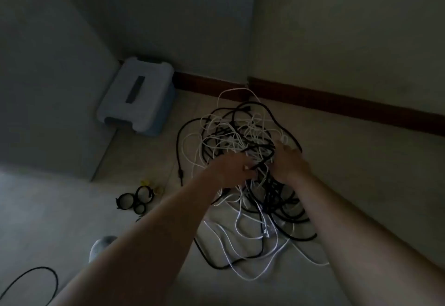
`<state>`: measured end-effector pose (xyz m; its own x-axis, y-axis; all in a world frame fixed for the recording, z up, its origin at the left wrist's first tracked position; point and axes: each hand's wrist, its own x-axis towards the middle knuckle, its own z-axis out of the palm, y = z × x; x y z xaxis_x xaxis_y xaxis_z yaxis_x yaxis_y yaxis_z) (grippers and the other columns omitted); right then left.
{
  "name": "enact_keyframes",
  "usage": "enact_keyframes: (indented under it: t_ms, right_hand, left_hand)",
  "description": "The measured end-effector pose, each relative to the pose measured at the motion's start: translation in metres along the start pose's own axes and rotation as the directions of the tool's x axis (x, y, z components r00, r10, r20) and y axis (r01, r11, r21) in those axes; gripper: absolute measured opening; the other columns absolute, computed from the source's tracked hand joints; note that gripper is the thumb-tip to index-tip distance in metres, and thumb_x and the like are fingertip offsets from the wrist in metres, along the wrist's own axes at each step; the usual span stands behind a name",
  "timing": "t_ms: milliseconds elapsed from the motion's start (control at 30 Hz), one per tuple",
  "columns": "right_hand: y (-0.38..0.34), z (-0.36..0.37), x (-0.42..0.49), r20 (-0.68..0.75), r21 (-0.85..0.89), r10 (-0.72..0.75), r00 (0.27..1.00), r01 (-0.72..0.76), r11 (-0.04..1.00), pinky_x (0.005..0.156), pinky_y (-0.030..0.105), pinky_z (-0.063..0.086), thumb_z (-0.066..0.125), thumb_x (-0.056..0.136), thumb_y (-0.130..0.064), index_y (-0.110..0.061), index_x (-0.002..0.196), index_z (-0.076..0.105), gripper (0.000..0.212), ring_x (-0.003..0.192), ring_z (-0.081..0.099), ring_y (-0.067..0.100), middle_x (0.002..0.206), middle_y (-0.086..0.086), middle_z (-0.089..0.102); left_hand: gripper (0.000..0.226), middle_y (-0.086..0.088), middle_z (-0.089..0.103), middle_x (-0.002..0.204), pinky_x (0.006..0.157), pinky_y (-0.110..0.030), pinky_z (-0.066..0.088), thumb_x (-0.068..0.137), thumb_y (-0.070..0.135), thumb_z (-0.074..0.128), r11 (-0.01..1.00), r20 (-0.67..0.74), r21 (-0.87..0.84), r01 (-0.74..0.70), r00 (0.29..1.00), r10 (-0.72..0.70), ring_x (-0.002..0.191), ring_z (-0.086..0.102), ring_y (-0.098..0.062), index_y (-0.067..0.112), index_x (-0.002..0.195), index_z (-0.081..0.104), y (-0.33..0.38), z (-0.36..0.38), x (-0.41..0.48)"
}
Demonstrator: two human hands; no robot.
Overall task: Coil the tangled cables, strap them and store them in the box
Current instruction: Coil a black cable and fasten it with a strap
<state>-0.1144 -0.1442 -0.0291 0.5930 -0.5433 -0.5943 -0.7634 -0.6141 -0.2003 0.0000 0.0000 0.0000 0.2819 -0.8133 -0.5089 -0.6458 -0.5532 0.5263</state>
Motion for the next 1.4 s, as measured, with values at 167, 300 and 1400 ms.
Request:
enact_keyframes:
  t_ms: [167, 300, 1400]
  right_hand:
    - [-0.005, 0.003, 0.000, -0.182, 0.210, 0.048, 0.982, -0.009, 0.978, 0.074, 0.032, 0.045, 0.050, 0.101, -0.021, -0.013, 0.116, 0.056, 0.018, 0.093, 0.057, 0.026, 0.117, 0.012, 0.064]
    - [-0.020, -0.019, -0.016, -0.165, 0.696, 0.093, 0.982, 0.049, 0.716, 0.075, 0.036, 0.054, 0.054, 0.102, -0.029, -0.022, 0.108, 0.066, 0.015, 0.090, 0.062, 0.023, 0.103, -0.001, 0.063]
    - [-0.014, -0.210, -0.298, -0.143, 0.961, -0.086, 0.986, 0.159, 0.225, 0.051, 0.037, 0.054, 0.044, 0.100, -0.058, -0.016, 0.072, 0.051, 0.052, 0.054, 0.066, 0.024, 0.067, 0.011, 0.068]
  left_hand:
    - [0.028, 0.009, 0.069, 0.062, 0.065, -0.024, 0.050, 0.095, 0.036, 0.062, 0.984, 0.085, -0.156, 0.089, 0.993, -0.076, 0.060, 0.063, 0.000, 0.029, 0.068, 0.066, -0.008, -0.009, -0.012]
    - [0.027, -0.002, 0.060, 0.068, 0.066, -0.033, 0.048, 0.091, 0.032, 0.064, 0.984, 0.022, -0.120, 0.134, 0.991, -0.132, 0.070, 0.061, -0.021, 0.013, 0.071, 0.061, -0.005, -0.020, -0.029]
    - [0.025, -0.006, 0.073, 0.087, 0.075, -0.050, 0.061, 0.097, 0.038, 0.053, 0.860, -0.622, -0.510, 0.029, 0.678, -0.392, 0.077, 0.071, -0.032, 0.020, 0.088, 0.067, 0.099, -0.160, -0.262]
